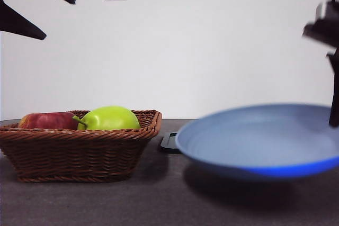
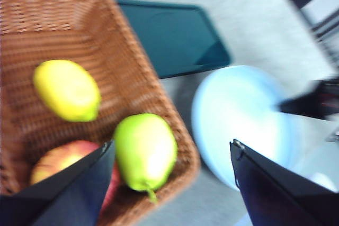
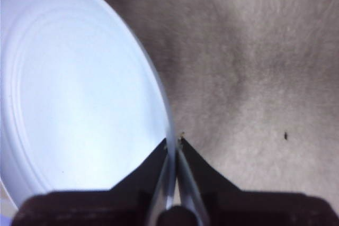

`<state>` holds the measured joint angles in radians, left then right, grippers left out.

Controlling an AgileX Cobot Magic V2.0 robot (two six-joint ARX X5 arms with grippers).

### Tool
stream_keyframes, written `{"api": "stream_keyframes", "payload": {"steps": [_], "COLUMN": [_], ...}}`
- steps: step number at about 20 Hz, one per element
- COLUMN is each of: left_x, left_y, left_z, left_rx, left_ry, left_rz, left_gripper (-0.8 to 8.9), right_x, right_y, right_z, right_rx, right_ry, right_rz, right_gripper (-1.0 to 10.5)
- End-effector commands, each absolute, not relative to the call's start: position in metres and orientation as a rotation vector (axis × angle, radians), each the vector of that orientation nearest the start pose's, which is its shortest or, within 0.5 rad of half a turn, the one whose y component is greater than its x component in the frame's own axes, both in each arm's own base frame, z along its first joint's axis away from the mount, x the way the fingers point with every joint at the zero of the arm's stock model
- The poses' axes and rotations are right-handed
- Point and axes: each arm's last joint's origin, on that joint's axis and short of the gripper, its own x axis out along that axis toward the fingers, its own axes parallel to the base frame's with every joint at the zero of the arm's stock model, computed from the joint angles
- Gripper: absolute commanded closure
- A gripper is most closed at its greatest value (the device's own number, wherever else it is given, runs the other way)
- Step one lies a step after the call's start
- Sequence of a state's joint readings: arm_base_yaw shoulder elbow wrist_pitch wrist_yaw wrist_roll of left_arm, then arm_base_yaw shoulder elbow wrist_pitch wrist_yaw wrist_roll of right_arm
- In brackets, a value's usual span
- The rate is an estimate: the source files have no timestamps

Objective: Take the lemon from the basket,put the lemon in the plate,hand out the plate

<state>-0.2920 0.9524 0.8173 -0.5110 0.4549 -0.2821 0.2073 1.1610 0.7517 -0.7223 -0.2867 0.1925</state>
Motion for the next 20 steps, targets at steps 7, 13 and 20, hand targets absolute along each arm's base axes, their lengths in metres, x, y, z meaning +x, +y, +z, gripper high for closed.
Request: {"api": "stream_keyframes", "payload": {"steps": [7, 13, 20], "left_x": [0.265, 0.320, 0.340], "left_y": [-0.110, -0.138, -0.147], "left_z": [0.282, 0.232, 0.185], "left_rx": [-0.117, -0.046, -0.009], "left_ry": [0.981, 1.133, 1.199], "left_rz": [-0.401, -0.319, -0.289], "left_gripper": [4.35, 4.35, 4.36], "right_x": [0.176, 0.176, 0.176], "right_y": [0.046, 0.046, 0.046], "right_z": [0.248, 0.248, 0.248], "right_rx": [0.206, 0.202, 0.202], "right_ry": [1.022, 1.020, 1.019], "right_rz": [0.366, 0.368, 0.367], "right_gripper": [9.4, 9.4, 9.4]}}
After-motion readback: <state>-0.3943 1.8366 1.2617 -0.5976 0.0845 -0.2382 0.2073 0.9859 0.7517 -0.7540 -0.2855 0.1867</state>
